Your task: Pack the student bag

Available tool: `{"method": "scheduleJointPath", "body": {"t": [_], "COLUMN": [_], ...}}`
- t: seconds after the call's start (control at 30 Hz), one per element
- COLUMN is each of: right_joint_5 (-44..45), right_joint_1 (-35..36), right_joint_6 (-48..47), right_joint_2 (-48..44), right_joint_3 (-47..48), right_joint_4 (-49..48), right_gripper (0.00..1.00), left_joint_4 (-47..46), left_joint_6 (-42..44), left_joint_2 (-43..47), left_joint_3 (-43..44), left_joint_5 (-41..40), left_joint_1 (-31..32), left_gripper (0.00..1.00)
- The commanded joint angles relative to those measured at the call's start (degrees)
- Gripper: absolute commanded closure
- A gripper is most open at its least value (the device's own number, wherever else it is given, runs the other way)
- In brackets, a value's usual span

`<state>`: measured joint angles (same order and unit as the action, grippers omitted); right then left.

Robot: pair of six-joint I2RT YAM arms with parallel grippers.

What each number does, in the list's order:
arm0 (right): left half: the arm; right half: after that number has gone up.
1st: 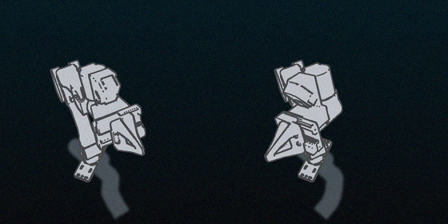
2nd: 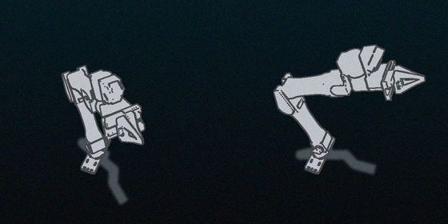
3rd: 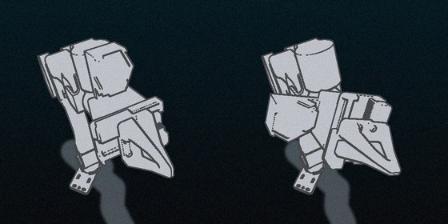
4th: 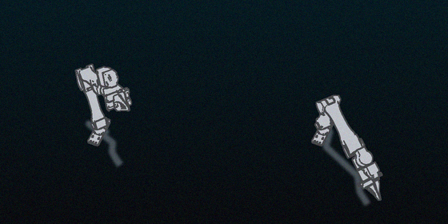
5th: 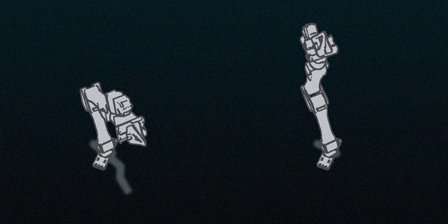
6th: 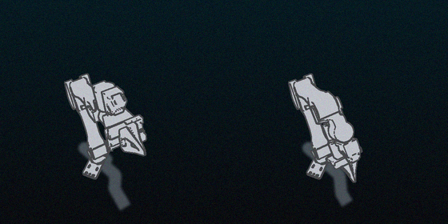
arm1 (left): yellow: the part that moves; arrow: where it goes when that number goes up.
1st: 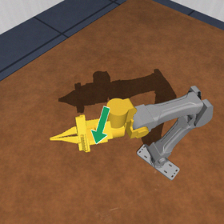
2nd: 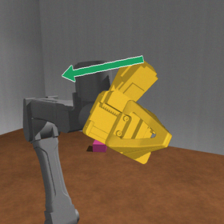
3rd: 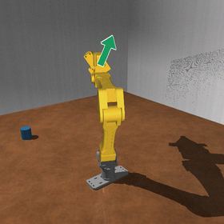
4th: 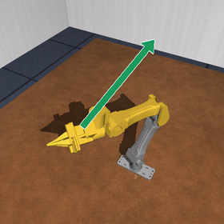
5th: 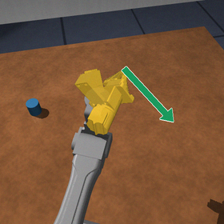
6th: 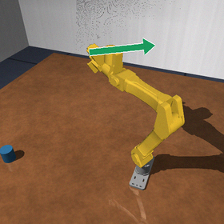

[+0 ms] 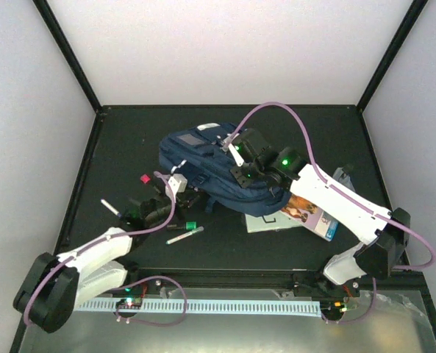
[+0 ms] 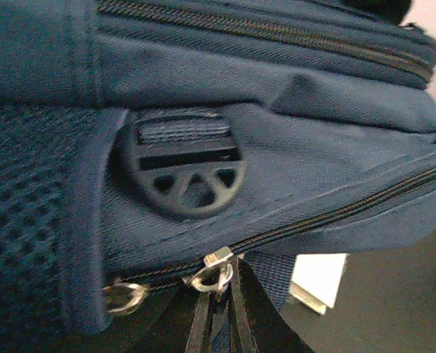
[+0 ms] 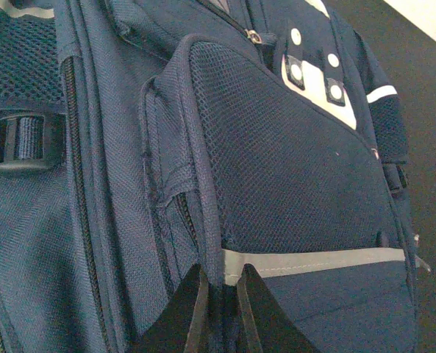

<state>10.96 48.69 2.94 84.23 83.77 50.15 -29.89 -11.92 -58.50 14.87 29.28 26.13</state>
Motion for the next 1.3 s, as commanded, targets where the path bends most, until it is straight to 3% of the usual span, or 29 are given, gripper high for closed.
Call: {"method": "scheduleJointPath", "body": {"t": [0.0,0.27,0.57,0.67,0.83,1.03,1.27], "right_joint_5": [-0.61,-2.98,-2.85,-3.43,-8.0,-18.58,-26.28], "right_joint_1": [-0.34,-0.26,-0.26,-0.26,-2.33,-9.83,-16.99], "right_joint_6": [1.24,2.44,4.99,5.9,8.45,7.52,-2.22], "right_joint_2": [0.63,4.75,6.59,5.33,4.08,1.07,5.2], "right_joint_3": [2.79,4.72,2.14,-1.62,-5.91,-9.46,0.03], "right_joint_4": [-6.62,-8.85,-13.02,-17.0,-21.54,-23.81,-12.01], "right_gripper": [0.98,0.98,0.98,0.98,0.98,0.98,0.98], "left_joint_4": [5.32,15.23,25.09,23.09,15.33,16.16,22.51], "left_joint_6": [1.47,-0.1,-7.59,-11.05,-15.12,-11.65,-6.22], "left_joint_2": [4.61,5.97,-8.22,-13.22,-16.67,-9.5,-1.68], "left_joint_3": [2.19,7.12,26.49,29.66,27.68,22.23,16.85], "left_joint_5": [-1.35,-4.35,-3.27,-1.8,-2.59,-7.42,-11.75], "left_joint_1": [3.28,12.5,24.35,26.9,29.59,29.59,29.59], "left_gripper": [0.98,0.98,0.98,0.98,0.98,0.98,0.98]}}
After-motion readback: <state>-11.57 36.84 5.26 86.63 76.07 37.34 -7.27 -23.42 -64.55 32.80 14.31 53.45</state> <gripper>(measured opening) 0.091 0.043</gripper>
